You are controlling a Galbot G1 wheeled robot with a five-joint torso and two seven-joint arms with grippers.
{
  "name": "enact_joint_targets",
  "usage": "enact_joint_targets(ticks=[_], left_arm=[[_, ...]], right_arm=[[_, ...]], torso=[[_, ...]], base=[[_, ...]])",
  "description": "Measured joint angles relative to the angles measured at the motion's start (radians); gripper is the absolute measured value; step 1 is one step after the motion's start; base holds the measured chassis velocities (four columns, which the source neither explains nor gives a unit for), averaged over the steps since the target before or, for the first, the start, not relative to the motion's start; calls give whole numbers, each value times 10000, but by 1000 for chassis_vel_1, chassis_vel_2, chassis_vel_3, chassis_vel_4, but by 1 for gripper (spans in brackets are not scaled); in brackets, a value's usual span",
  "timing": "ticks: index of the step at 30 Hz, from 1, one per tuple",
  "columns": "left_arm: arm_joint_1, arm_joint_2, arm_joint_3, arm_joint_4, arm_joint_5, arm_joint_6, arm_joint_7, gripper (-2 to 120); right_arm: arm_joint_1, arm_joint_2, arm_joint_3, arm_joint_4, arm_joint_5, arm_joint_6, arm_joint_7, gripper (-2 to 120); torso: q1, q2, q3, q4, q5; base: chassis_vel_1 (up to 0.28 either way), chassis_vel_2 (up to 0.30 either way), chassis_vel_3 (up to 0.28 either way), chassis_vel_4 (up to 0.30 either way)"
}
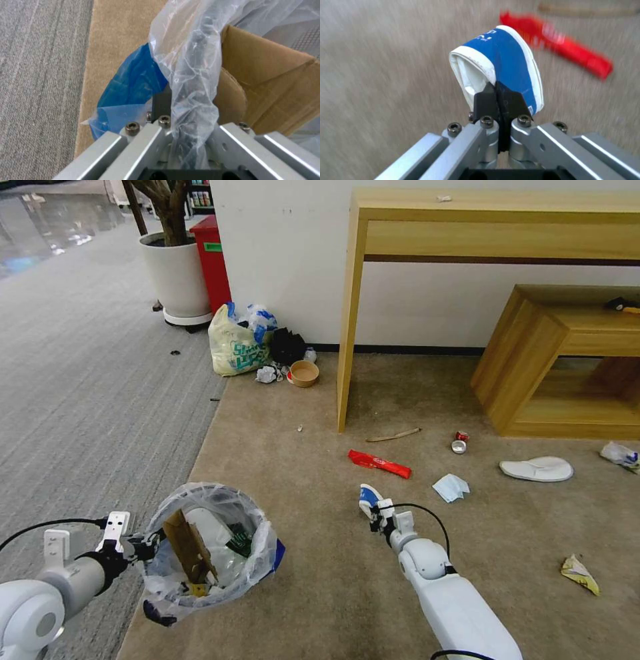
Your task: Pick up the trash bin and place the garbage on the floor into it.
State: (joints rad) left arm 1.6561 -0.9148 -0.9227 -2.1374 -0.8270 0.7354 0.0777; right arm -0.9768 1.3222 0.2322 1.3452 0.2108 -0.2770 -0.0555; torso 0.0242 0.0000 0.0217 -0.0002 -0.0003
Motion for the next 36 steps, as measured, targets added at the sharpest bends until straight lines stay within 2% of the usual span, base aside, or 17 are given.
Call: enact_joint_targets(ticks=[9, 11, 13, 15, 16, 20, 27, 36], left_arm=[[-138, 56, 155, 63, -27, 0, -46, 0], [-239, 121, 255, 154, -86, 0, -119, 0], [-253, 129, 268, 172, -87, 0, -131, 0], [-407, 208, 410, 319, -87, 0, -191, 0], [-407, 208, 410, 319, -87, 0, -191, 0], [-718, 336, 692, 447, -205, 0, -353, 0], [-1034, 569, 985, 652, -338, 0, -495, 0], [-1511, 655, 1404, 1099, -453, 0, -620, 0]], right_arm=[[-37, -459, -152, 2158, 716, -224, -57, 0], [252, -725, -464, 3295, 1475, -476, -64, 0], [296, -756, -520, 3414, 1578, -518, -61, 0], [770, -1072, -1064, 4285, 2456, -837, 18, 0], [770, -1072, -1064, 4285, 2456, -837, 18, 0], [1794, -1549, -2171, 5360, 3551, -1303, 227, 0], [2698, -1618, -3712, 6847, 4674, -1761, 741, 0], [2743, -2139, -4634, 8234, 5989, -2129, 956, 0]], torso=[[0, 0, 1, 0, 0], [0, 0, 0, 1, -1], [0, 0, 0, 0, -1], [0, 0, 0, 2, -1], [0, 0, 0, 2, -1], [0, 0, 0, 1, -4], [0, 0, 0, 3, -1], [0, 0, -1, 1, -1]], base=[[0, 0, 0, 0], [0, 0, 0, 0], [0, 0, 0, 0], [0, 0, 0, 0], [0, 0, 0, 0], [0, 0, 0, 0], [0, 0, 0, 0], [0, 0, 0, 0]])
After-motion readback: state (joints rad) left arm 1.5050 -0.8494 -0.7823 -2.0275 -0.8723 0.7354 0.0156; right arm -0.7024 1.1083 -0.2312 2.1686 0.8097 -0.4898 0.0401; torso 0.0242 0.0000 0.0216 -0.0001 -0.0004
